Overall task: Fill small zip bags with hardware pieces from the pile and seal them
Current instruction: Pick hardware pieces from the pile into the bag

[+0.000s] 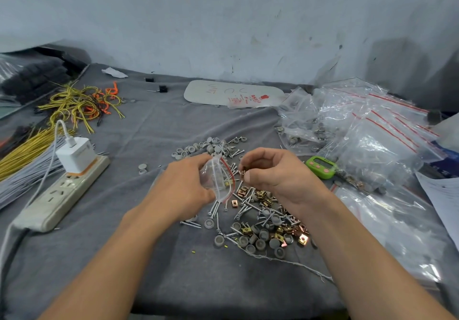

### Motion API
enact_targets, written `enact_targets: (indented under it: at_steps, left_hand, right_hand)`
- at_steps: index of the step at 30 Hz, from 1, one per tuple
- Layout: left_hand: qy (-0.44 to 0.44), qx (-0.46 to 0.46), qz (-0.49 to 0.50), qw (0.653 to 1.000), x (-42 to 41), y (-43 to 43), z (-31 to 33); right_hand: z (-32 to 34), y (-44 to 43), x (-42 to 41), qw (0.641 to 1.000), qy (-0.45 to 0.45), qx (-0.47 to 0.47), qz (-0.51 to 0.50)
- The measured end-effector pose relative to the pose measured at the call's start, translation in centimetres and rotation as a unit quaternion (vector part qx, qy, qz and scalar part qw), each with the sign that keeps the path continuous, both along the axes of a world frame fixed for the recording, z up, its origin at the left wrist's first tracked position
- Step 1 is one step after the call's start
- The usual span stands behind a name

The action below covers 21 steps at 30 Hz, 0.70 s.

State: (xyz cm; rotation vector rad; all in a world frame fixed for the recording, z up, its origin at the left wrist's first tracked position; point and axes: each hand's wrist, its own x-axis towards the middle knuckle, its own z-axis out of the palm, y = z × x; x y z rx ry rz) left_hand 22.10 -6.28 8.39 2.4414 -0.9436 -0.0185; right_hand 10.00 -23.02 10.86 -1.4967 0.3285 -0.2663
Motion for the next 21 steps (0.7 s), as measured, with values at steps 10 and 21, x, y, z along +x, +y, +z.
enact_targets:
  at_steps: [10,21]
  left_hand:
    - [0.002,0.007,0.000,1.000,-0.5,0.1,0.5]
    - [-0.083,-0.168,-0.067,0.980,-2.7,-0.6,1.8]
  right_hand:
    - [0.1,0.5,0.1,1.000,-0.016,-0.019,0.011]
    - [0.2,0.2,0.1,0.997,-0.009,-0.017,-0.077]
